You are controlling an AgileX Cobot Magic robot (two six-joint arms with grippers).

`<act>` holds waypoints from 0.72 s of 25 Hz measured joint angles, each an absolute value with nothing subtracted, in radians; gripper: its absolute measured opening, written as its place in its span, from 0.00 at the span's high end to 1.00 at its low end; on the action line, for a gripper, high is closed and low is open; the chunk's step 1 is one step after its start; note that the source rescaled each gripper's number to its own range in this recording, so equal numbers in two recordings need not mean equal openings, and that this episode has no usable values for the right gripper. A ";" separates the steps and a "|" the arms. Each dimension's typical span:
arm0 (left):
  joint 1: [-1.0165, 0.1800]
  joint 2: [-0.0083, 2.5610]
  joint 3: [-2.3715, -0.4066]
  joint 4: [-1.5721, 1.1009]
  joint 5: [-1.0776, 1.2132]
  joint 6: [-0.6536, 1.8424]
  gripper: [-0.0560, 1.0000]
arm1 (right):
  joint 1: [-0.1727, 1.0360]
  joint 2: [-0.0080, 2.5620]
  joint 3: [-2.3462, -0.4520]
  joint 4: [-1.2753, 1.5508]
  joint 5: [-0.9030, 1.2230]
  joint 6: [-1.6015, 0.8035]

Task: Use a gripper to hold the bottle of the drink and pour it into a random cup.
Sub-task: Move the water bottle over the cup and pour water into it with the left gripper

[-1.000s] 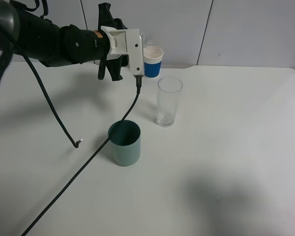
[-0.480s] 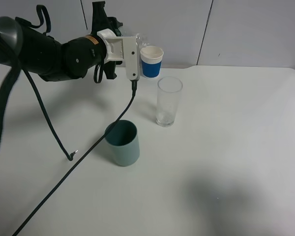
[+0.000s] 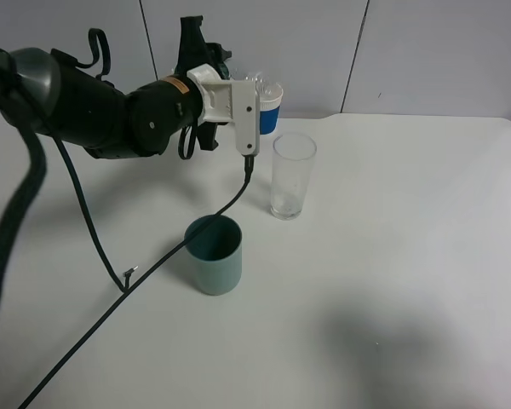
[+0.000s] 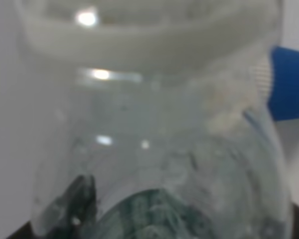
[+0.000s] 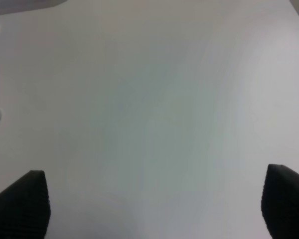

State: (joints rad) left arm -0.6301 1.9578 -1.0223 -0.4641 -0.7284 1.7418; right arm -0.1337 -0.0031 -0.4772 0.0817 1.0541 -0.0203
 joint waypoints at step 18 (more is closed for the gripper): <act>-0.649 1.984 -1.021 -0.483 -0.732 1.777 0.92 | -0.134 -0.003 -0.477 0.082 1.054 -0.020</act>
